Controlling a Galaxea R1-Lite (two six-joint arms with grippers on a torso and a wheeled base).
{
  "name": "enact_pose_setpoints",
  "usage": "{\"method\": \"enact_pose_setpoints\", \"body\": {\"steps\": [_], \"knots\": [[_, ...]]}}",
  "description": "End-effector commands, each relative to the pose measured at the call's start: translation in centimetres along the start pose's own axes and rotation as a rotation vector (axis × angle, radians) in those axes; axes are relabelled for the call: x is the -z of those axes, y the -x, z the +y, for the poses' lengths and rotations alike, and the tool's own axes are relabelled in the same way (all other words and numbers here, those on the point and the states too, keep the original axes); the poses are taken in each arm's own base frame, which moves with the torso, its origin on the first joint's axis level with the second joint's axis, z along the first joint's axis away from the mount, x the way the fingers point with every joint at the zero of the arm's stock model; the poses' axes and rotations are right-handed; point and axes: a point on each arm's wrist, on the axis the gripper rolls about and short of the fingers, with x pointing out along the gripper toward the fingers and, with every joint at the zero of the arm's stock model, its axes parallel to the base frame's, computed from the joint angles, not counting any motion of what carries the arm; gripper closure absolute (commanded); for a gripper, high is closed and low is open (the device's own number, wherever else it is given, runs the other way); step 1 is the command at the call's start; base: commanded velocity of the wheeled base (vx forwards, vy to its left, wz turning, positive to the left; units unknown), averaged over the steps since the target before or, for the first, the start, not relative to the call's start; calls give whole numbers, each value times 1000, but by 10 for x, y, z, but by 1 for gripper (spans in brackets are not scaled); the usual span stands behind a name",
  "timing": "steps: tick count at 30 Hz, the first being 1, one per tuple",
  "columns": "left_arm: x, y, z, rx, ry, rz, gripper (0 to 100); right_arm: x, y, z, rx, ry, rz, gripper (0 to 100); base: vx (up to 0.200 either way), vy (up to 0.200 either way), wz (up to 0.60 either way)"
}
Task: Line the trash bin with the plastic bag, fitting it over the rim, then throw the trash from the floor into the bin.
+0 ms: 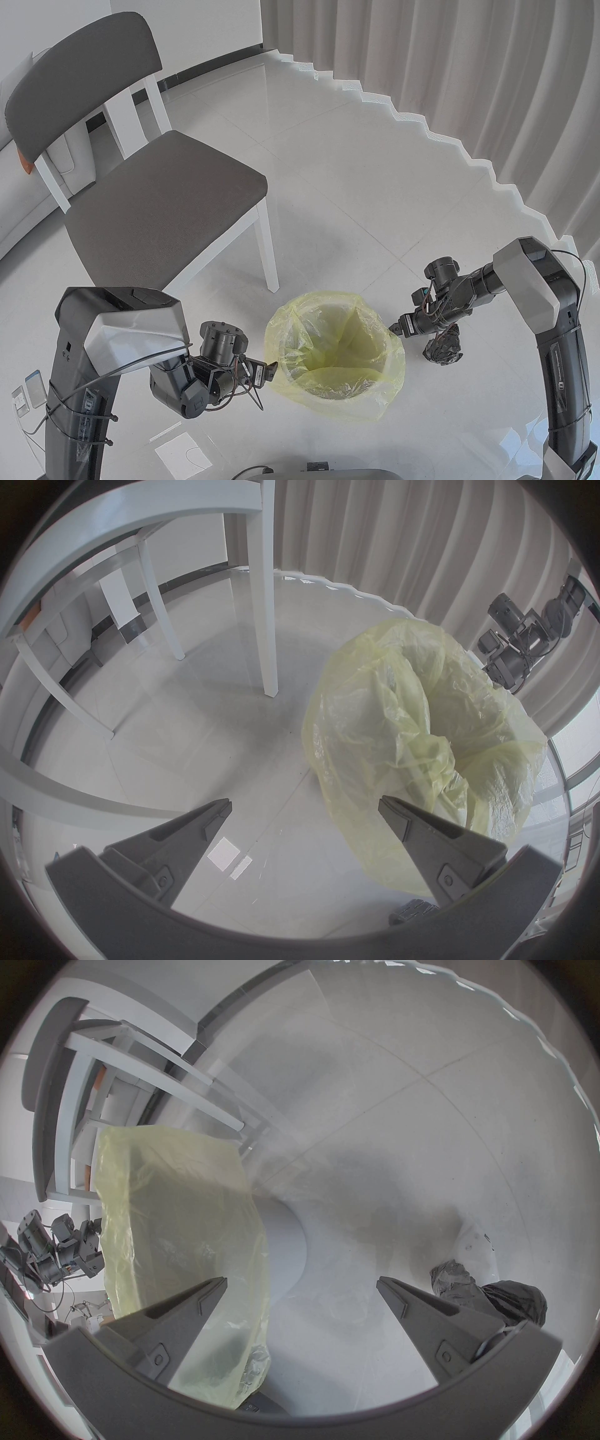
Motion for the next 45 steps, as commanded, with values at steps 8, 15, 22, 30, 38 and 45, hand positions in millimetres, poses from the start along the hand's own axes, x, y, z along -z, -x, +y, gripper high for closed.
{"method": "enact_pose_setpoints", "body": {"steps": [8, 15, 22, 30, 38, 45], "knots": [[-2, 0, 2, -4, 7, -16, 0, 11, 88, -6, 67, 74, -180, 0, 0, 0, 0], [0, -2, 3, -5, 7, -19, 0, 32, 106, 21, 51, 135, -226, 0, 0, 0, 0], [8, -13, -3, -1, -12, 2, 0, 53, 108, 53, 9, 209, -246, 0, 0, 0, 0], [5, -21, -3, -4, -16, 2, 0, 67, 103, 64, -10, 256, -212, 0, 0, 0, 0], [0, -19, -2, -5, -8, -16, 0, 73, 91, 51, 2, 227, -173, 0, 0, 0, 0], [-4, -15, -4, 0, -6, -32, 0, 70, 68, 34, 13, 223, -148, 0, 0, 0, 0]]}}
